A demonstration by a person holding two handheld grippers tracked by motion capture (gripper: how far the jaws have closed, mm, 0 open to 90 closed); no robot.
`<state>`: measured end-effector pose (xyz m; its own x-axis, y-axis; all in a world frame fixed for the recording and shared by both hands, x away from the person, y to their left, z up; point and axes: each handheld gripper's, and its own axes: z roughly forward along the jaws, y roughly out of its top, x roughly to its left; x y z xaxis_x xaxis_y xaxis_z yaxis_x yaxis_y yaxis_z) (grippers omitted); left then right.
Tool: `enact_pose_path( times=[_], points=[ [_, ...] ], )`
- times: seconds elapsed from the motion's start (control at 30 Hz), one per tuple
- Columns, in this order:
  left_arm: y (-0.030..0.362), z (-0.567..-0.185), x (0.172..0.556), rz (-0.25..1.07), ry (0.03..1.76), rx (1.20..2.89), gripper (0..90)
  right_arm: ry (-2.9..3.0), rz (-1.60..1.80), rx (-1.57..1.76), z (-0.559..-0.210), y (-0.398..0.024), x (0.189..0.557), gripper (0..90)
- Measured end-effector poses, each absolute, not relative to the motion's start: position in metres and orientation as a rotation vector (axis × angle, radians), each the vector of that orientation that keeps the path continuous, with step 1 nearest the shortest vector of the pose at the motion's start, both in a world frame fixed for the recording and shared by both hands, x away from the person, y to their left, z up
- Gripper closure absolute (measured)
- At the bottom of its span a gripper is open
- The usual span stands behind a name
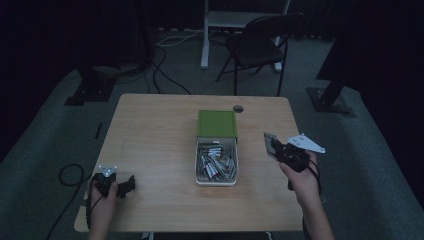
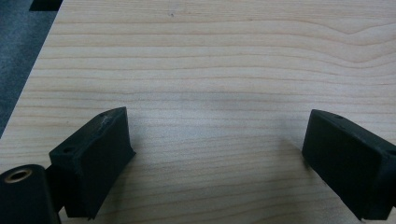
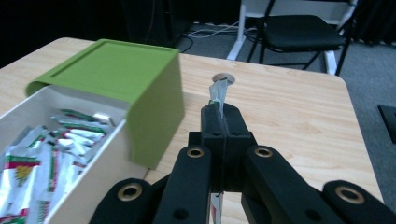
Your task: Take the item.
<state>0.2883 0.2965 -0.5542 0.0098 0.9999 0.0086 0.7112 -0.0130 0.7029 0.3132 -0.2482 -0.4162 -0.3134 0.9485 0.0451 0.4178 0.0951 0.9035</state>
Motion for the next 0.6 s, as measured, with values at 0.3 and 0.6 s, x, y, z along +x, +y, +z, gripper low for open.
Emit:
enact_pose_path(
  times=[0.3, 0.6],
  points=[
    [0.297, -0.554, 0.288, 0.73, 1.753, 1.778, 8.7, 1.777, 1.12, 1.399, -0.436, -0.273, 0.32, 90.0],
    [0.297, -0.554, 0.288, 0.729, 1.753, 1.777, 8.7, 1.791, 1.057, 1.475, -0.461, -0.295, 0.33, 90.0]
  ],
)
